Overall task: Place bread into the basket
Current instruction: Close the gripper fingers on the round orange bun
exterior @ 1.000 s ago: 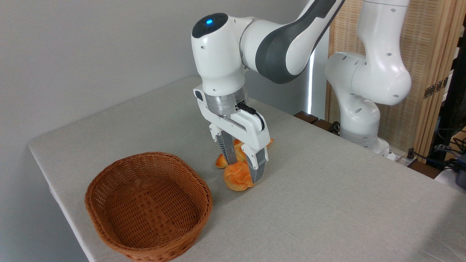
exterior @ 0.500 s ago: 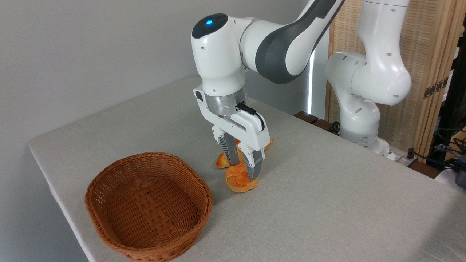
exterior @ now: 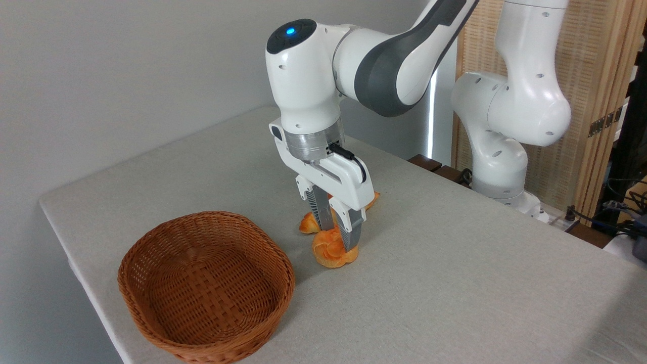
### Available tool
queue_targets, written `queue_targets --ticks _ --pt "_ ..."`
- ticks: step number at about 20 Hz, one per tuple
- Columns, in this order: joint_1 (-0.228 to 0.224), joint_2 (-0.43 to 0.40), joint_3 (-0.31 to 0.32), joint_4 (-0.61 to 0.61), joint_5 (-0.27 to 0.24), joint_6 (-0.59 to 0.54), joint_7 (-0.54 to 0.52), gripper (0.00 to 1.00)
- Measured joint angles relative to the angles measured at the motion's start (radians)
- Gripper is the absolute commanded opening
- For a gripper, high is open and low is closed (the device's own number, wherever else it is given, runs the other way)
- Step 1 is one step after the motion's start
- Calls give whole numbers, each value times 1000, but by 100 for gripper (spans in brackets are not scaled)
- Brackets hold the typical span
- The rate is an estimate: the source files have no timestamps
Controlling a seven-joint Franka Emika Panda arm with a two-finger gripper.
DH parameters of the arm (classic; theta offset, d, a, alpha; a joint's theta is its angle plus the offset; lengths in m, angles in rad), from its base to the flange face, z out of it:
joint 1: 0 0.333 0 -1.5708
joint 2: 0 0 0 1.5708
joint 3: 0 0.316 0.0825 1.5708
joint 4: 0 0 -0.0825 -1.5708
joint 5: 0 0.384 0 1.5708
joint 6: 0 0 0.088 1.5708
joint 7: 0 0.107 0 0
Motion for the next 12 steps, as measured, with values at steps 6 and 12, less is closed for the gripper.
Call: queue_targets --ticks 6,12 --pt "0 0 0 0 0 0 18 42" --pt "0 -9 0 23 0 19 29 42"
